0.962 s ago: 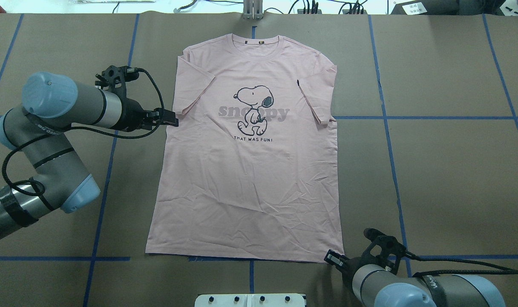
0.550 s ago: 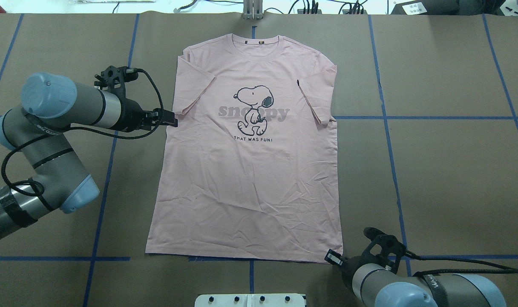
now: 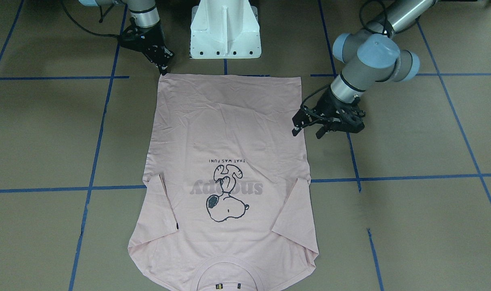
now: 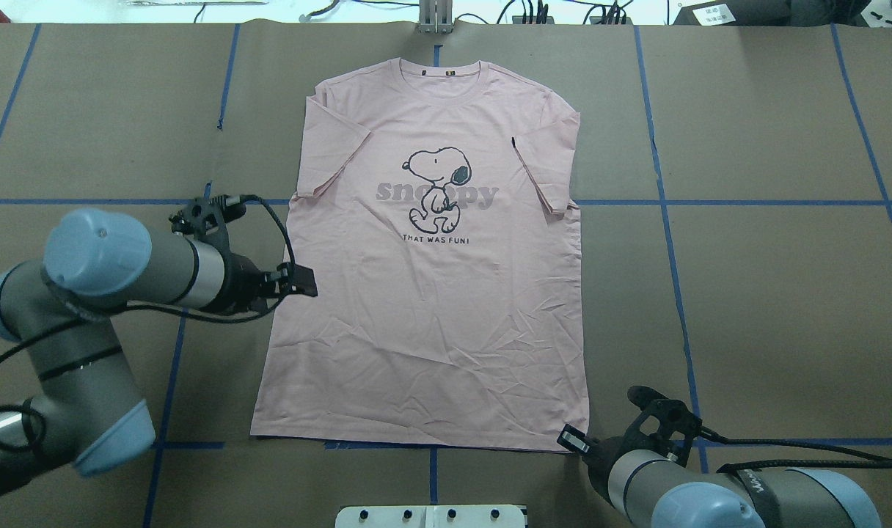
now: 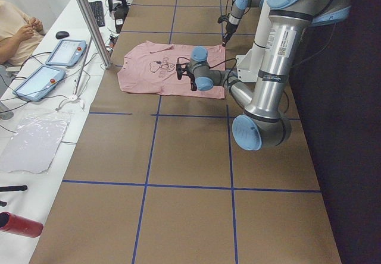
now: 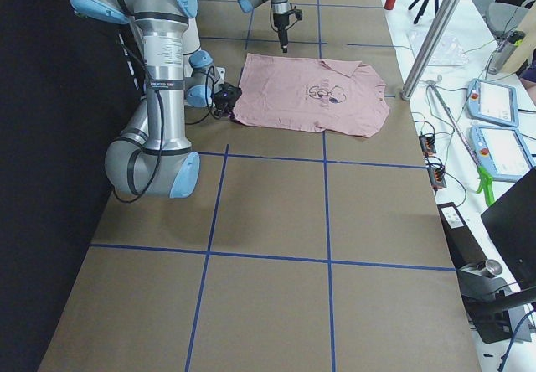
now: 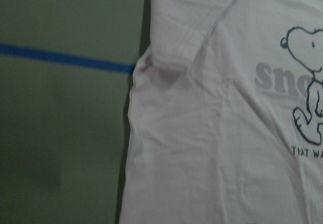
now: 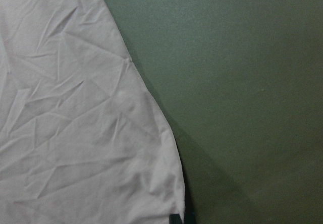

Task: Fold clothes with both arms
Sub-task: 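Lower the left gripper to the hem corner nearest it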

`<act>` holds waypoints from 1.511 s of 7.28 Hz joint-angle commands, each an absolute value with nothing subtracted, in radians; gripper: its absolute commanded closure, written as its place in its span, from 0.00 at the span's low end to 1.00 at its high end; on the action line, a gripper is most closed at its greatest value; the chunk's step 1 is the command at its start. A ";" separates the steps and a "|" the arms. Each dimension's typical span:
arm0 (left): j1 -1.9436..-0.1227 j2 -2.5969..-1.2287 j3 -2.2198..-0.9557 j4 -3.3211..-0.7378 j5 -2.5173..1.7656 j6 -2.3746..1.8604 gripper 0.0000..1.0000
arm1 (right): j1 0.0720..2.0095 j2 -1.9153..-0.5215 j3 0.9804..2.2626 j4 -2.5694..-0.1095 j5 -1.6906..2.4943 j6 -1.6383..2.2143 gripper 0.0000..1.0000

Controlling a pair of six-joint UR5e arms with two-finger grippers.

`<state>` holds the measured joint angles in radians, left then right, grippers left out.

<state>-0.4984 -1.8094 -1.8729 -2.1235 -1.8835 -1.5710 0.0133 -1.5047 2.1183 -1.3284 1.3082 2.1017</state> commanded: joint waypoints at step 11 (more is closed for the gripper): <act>-0.173 -1.609 -2.026 -2.026 -1.594 -1.901 1.00 | 0.020 -1.511 2.128 -1.327 1.304 2.102 1.00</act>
<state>-0.1703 -1.6092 -2.0202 -2.0269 -1.5933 -1.9005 0.0189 -1.5109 2.1232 -1.3269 1.3040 2.1016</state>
